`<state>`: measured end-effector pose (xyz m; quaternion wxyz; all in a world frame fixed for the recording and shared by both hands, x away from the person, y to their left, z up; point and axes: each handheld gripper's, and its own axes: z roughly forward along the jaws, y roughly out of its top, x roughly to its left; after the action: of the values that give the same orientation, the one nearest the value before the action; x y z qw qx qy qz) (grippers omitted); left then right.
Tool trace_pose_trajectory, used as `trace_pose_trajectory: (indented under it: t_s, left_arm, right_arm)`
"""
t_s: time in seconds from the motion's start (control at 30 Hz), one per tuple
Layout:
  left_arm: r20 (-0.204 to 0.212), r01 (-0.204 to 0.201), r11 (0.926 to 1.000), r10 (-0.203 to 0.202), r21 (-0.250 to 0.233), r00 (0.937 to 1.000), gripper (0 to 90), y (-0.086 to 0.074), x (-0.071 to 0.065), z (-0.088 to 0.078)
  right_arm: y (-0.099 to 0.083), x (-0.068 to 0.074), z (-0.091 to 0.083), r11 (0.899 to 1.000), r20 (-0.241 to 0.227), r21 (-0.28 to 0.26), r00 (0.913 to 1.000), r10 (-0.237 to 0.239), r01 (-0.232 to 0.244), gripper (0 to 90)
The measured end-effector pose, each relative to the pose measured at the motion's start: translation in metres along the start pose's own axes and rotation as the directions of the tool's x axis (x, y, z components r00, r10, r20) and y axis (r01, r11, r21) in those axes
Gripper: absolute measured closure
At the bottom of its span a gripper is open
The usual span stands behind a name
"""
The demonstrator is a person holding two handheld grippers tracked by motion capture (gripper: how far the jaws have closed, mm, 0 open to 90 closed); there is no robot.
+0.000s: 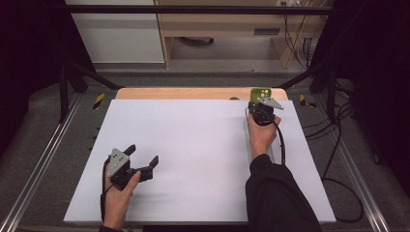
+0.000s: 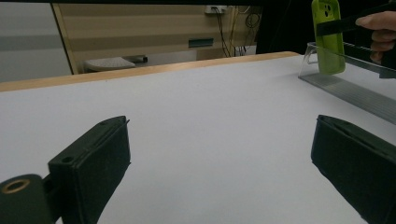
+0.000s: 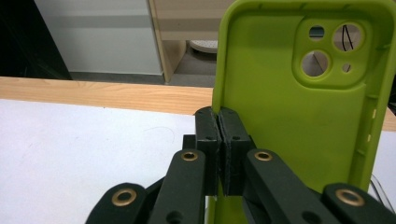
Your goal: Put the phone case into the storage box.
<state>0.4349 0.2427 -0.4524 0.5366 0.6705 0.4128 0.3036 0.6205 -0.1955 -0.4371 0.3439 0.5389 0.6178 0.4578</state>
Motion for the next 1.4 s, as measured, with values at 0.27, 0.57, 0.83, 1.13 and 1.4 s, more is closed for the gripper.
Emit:
trace_pose_trajectory:
  t_s: [0.27, 0.57, 0.83, 1.13, 1.4]
  left_arm:
    - [0.003, -0.001, 1.0000, 0.001, 0.002, 1.0000, 4.1, -0.0001, -0.0003, 0.0002]
    - [0.005, 0.000, 1.0000, 0.000, 0.006, 1.0000, 4.1, -0.0003, -0.0006, 0.0010]
    - [0.006, 0.000, 1.0000, 0.000, 0.005, 1.0000, 4.1, -0.0001, -0.0002, 0.0007]
    - [0.007, 0.000, 1.0000, 0.000, 0.005, 1.0000, 4.1, -0.0001, -0.0007, 0.0012]
    - [0.005, 0.004, 1.0000, -0.004, 0.003, 1.0000, 4.1, 0.0002, -0.0004, 0.0009]
  right_arm:
    - [-0.0011, -0.0012, 0.0009, 1.000, 0.000, 0.011, 1.0000, 0.004, -0.004, 88.3]
    - [-0.0018, -0.0017, 0.0019, 1.000, -0.005, 0.014, 1.0000, 0.003, -0.003, 88.2]
    - [-0.0033, -0.0034, 0.0031, 0.999, -0.007, 0.032, 1.0000, 0.004, -0.003, 88.2]
    - [-0.0041, -0.0039, 0.0042, 0.999, -0.012, 0.039, 0.9999, 0.011, -0.010, 88.2]
    - [-0.0051, -0.0051, 0.0054, 0.999, -0.027, 0.048, 0.9996, 0.012, -0.011, 88.1]
